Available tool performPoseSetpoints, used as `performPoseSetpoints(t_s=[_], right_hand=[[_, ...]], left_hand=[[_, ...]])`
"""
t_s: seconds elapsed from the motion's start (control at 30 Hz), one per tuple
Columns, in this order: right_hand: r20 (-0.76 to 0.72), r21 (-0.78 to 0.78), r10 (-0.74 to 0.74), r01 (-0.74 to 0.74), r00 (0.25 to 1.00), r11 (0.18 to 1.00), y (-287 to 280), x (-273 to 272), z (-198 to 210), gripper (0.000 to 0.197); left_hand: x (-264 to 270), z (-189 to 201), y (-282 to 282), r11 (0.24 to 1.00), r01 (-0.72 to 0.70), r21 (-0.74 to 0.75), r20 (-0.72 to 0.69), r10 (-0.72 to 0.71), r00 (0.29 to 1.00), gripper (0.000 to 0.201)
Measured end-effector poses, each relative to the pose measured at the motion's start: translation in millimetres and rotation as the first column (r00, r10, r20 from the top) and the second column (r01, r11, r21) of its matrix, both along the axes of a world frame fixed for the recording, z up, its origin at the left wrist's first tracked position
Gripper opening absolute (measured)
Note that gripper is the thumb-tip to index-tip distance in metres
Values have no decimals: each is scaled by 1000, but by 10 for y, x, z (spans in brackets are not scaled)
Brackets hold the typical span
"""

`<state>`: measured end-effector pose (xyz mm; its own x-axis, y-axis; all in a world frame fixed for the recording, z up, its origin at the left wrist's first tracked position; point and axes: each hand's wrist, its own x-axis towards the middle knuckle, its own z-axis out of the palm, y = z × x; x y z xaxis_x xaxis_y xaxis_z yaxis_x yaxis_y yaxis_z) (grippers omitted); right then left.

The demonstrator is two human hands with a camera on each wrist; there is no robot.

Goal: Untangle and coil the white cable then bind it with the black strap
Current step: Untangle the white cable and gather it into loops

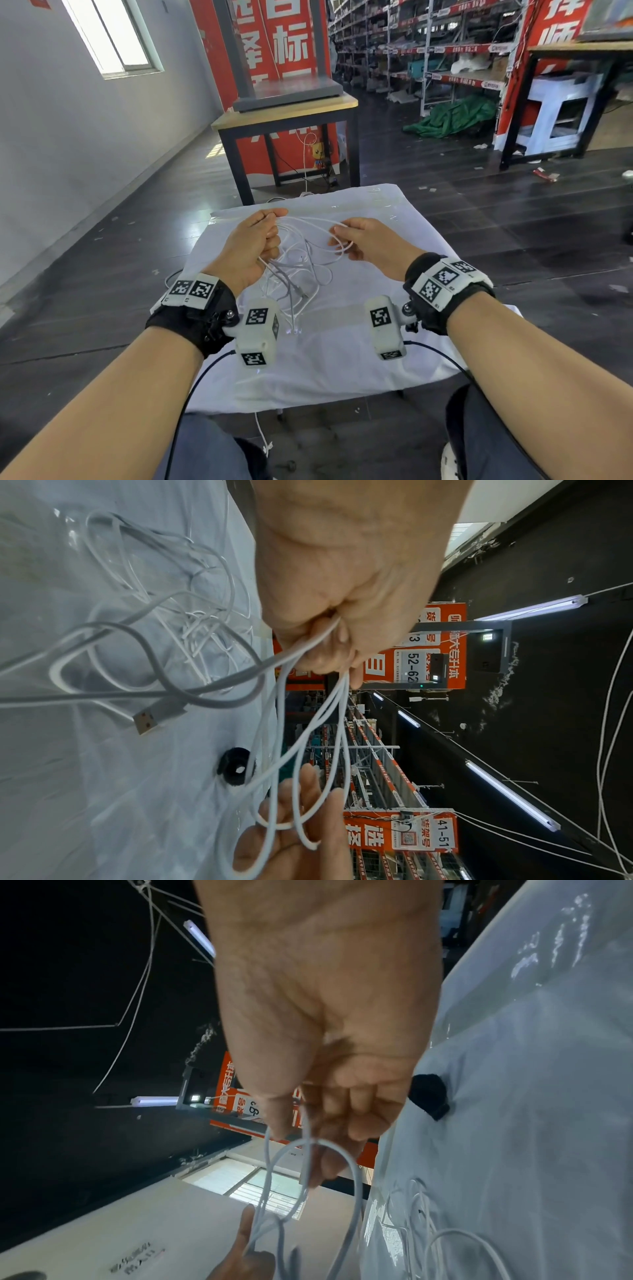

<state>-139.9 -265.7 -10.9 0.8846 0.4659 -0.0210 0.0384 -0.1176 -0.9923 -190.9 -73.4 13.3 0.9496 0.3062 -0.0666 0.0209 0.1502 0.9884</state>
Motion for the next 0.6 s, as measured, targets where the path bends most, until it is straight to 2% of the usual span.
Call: performPoseSetpoints(t_s=[0.13,0.23,0.33,0.43,0.5,0.57,0.6], right_hand=[[4,15,125,-125,992,992,-28,-2,-28,13],[50,15,175,-176,983,984,-50,0,-31,31],[145,-161,181,-157,973,974,-44,-28,4,40],[211,-353,179,-96,961,931,-11,-12,9,39],[171,-399,188,-106,967,911,15,7,6,31],[76,-371,197,-156,977,915,53,-18,4,19],[36,-350,196,-171,980,921,74,-38,9,23]], left_hand=[[11,-21,4,999,-30,-40,-2,30,1000,23],[-9,-24,-3,996,-21,-87,-15,19,1000,22],[-28,-10,-35,991,22,-130,-6,-23,1000,21],[-22,6,-59,982,42,-184,11,-40,999,21],[-14,15,-76,977,44,-209,18,-41,999,21],[-3,19,-103,976,42,-212,21,-38,999,21],[4,19,-118,978,38,-207,24,-34,999,21]])
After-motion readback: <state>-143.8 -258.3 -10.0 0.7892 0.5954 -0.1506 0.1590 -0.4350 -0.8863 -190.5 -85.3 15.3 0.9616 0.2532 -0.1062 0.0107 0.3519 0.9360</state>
